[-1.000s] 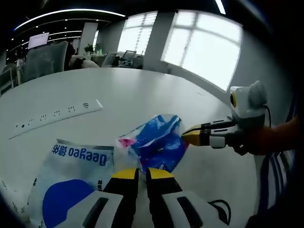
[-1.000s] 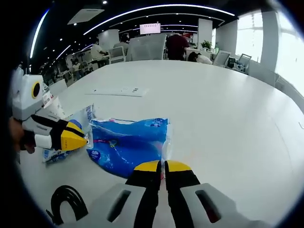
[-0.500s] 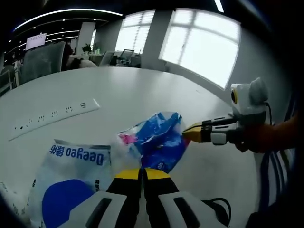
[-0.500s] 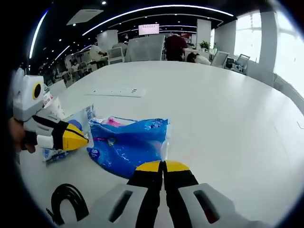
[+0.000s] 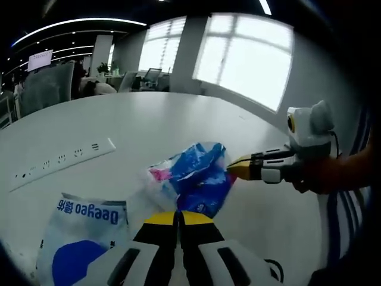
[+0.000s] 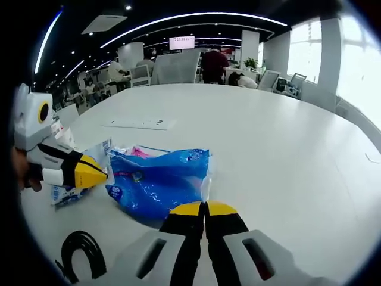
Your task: Arrange the tabletop items into an orderly group along one side of the table until the central work area is clear of visible clutter.
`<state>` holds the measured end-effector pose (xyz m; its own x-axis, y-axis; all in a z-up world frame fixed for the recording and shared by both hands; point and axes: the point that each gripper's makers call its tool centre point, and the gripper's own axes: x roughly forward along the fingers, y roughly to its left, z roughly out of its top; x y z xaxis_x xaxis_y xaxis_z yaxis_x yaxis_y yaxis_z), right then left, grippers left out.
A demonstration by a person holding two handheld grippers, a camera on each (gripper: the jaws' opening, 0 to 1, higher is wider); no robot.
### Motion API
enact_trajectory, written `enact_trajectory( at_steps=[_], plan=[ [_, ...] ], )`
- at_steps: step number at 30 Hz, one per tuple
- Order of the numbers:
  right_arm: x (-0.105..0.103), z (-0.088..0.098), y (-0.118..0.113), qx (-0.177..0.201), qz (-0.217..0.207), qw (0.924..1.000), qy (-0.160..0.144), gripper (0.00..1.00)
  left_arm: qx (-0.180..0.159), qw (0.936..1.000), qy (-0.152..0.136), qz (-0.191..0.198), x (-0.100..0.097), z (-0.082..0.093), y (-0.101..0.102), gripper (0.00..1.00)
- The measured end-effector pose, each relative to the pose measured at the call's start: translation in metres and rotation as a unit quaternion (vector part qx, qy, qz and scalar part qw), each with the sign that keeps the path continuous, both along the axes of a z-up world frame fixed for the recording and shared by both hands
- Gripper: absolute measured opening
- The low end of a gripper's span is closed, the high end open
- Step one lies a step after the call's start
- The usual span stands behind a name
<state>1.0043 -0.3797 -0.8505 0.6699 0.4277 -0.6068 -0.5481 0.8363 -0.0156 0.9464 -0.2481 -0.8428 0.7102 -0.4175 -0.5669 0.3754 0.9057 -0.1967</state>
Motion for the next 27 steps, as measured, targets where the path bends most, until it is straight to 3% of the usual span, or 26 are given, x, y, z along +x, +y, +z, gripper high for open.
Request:
enact_trajectory(
  at_steps=[11, 27],
  plan=[
    [0.007, 0.004, -0.016, 0.005, -0.027, 0.9995, -0.012, 0.00, 0.001, 0.9999, -0.003, -0.012, 0.008, 0.002, -0.015, 0.00],
    [0.010, -0.005, -0.043, 0.002, -0.058, 0.9982, -0.010, 0.00, -0.001, 0.9996, 0.000, -0.029, 0.015, -0.004, -0.042, 0.00]
  ],
)
